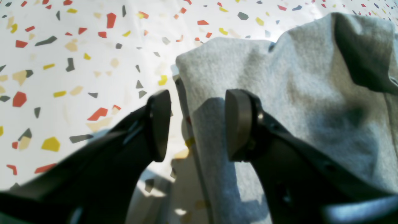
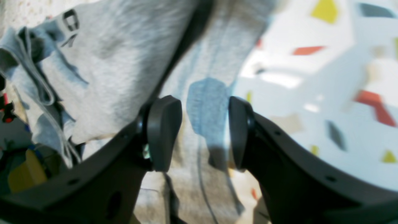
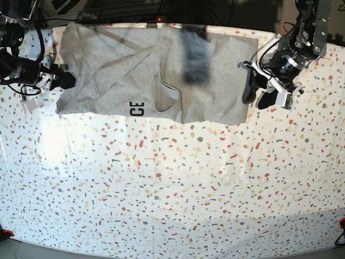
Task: Fold the T-shirt properly
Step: 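Release the fabric and raise both grippers away from the shirt, then grasp the folded shirt's end with both grippers and fold it over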
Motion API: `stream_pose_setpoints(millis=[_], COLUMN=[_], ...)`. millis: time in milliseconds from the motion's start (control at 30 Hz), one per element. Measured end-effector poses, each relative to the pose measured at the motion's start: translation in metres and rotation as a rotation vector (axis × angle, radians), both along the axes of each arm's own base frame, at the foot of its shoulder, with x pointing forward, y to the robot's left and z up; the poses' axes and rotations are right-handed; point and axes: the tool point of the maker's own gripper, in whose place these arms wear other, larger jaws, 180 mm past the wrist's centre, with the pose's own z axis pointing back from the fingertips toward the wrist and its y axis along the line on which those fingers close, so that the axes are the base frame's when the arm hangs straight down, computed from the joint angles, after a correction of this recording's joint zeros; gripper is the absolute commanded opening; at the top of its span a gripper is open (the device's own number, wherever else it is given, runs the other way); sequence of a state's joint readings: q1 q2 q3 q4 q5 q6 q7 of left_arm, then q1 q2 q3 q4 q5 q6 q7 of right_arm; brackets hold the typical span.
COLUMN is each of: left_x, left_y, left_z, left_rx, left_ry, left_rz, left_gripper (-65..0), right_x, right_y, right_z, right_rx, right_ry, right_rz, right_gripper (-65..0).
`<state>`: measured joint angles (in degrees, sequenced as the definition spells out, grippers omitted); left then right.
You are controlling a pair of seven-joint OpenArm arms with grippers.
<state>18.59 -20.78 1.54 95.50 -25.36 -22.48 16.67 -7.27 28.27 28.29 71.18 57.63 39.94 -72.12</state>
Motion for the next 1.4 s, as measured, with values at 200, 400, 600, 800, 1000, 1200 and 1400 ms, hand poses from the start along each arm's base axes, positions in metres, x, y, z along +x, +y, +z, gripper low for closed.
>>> stream_pose_setpoints(millis=[200,400,600,800,1000,1200,1400], left_x=[0.0,0.0,-0.002,-0.004,-0.014,-0.023,-0.021], left_y=[0.0,0.0,0.0,0.0,0.001,0.001,-0.001], left_z=[0.0,0.0,-0.004,-0.005,-0.012,-0.018,-0.018], left_rx=[0.0,0.0,0.011,0.012,0.02,0.022,0.009], left_ry=[0.0,0.0,0.023,0.03,0.055,0.08,0.075], left_rz=[0.0,0.0,-0.006,-0.006,-0.008,-0.009,0.0], left_gripper=[-37.5,-37.5,-37.5,-37.5,-37.5,-37.5,-37.5], right_x=[0.001,0.008,0.005,-0.002,0.003,0.012,0.023], right_y=[0.019,0.044,0.062,0.069,0.067,0.041,0.02], right_z=[-0.005,0.0,-0.001,-0.004,-0.001,0.029,0.062], right_rx=[0.046,0.069,0.055,0.057,0.054,-0.059,-0.13], right_ry=[-0.009,-0.052,-0.061,-0.048,-0.08,-0.163,-0.264], right_rz=[-0.006,0.024,0.053,0.062,0.044,0.025,-0.017], right_gripper=[-35.7,-35.7,-35.7,-56.9,-65.0,-65.0,-65.0])
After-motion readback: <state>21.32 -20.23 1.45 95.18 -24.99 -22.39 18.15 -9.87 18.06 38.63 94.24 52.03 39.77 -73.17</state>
